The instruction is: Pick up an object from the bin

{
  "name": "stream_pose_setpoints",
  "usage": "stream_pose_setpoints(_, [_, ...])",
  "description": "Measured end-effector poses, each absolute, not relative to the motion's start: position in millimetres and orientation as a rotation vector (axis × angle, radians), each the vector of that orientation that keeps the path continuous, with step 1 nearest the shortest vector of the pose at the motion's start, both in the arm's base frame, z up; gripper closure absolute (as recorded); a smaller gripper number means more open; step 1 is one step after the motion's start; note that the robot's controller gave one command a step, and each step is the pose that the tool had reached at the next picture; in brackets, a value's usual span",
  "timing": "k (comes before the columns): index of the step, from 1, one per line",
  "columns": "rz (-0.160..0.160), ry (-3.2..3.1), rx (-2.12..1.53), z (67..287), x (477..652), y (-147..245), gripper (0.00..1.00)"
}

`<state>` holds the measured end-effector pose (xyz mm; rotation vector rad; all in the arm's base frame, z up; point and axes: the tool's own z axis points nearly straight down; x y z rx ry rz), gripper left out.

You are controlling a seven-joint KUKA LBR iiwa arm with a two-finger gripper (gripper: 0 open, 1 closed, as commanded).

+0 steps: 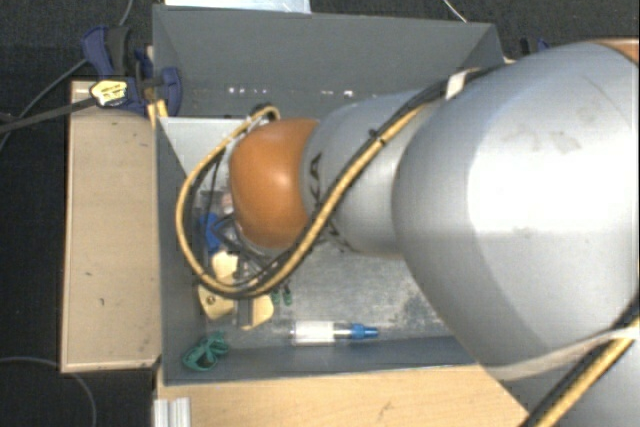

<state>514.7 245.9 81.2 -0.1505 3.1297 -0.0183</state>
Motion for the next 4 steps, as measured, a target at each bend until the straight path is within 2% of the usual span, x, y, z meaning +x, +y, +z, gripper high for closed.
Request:
stream_pose_setpoints(1, [-0.018, 3.130, -0.151, 81.2, 514.7, 245.9, 1.00])
stream_pose_setpoints(2, [-0.013, 3.120, -0.164, 168.8, 516.1, 240.0, 1.00])
stream_pose_setpoints(3, [-0.014, 3.126, -0.106, 188.3, 526.5, 249.1, 1.00])
stream_pose_setpoints(4, [-0.018, 3.092, -0.479, 113.3, 527.7, 238.8, 1.00])
